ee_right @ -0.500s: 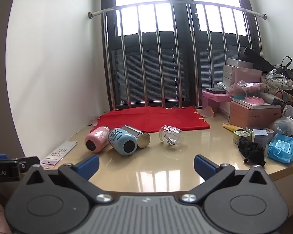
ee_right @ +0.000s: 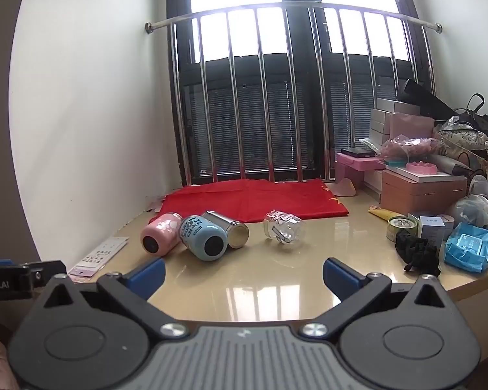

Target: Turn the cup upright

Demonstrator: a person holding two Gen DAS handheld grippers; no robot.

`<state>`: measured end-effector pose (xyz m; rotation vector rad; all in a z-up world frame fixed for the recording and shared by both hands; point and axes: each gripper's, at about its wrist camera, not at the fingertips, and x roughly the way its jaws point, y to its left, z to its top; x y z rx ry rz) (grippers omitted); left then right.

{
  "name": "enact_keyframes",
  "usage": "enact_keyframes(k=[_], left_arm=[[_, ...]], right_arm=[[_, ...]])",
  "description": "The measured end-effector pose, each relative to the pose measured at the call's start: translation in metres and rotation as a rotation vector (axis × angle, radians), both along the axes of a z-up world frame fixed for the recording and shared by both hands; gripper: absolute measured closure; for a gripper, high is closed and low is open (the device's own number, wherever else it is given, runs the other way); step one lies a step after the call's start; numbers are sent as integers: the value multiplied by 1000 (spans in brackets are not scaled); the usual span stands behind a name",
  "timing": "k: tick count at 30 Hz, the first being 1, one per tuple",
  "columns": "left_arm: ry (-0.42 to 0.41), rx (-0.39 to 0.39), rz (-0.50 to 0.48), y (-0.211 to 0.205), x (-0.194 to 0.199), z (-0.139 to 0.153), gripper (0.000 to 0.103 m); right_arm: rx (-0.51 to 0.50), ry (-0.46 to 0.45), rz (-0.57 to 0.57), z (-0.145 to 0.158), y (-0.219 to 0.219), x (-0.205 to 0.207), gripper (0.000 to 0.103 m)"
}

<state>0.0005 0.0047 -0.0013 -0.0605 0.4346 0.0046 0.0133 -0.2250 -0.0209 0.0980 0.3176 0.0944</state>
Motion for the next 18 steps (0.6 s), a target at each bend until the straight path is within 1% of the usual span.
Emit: enact_keyframes(k=[18], left_arm=[[0,-13,1,1,-2,-1,0]], right_arm=[[1,4,1,-2,-1,0,0]])
